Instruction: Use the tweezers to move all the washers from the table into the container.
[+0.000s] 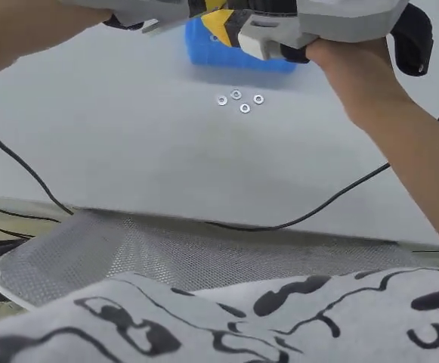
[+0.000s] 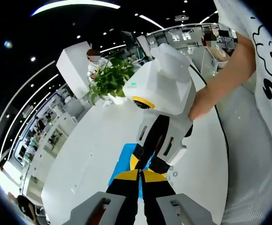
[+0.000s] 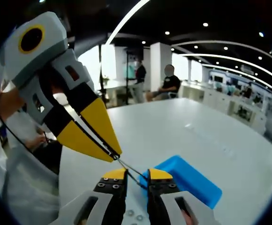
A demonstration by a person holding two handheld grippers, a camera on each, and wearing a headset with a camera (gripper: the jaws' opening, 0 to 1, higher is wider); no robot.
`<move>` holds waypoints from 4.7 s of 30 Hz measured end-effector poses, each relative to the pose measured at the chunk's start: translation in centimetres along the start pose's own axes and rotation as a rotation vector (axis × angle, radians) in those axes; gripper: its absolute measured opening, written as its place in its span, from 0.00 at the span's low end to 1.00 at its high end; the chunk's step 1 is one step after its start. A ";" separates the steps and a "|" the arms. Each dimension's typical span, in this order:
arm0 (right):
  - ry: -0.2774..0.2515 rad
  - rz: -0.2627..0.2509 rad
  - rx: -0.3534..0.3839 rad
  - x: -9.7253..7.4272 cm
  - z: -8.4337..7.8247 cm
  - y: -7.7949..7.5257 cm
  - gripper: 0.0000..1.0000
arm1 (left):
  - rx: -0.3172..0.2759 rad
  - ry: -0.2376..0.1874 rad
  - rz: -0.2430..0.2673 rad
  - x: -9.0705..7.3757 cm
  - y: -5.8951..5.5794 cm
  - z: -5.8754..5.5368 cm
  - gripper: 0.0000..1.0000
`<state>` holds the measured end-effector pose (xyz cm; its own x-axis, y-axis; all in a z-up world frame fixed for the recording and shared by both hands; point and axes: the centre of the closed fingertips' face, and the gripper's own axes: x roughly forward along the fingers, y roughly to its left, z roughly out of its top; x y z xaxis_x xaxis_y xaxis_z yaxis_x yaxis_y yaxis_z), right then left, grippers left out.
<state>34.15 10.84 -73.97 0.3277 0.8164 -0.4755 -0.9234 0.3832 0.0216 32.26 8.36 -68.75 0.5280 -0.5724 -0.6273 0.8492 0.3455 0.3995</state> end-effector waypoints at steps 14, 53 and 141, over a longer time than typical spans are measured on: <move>0.075 0.067 0.062 1.4 -4.3 2.4 0.10 | -0.085 0.044 -0.081 1.8 -2.7 -2.5 0.00; 0.149 0.090 0.118 1.8 -7.4 2.4 0.09 | -0.241 0.027 -0.109 4.2 -4.4 -4.1 0.00; 0.070 -0.094 -0.018 -1.0 0.1 -2.6 0.03 | -0.661 -0.045 0.233 -3.2 -4.7 -6.9 0.99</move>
<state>36.28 9.07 -73.48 0.3991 0.7447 -0.5349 -0.8929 0.4483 -0.0421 26.62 13.69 -73.19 0.7082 -0.4535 -0.5410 0.5508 0.8344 0.0216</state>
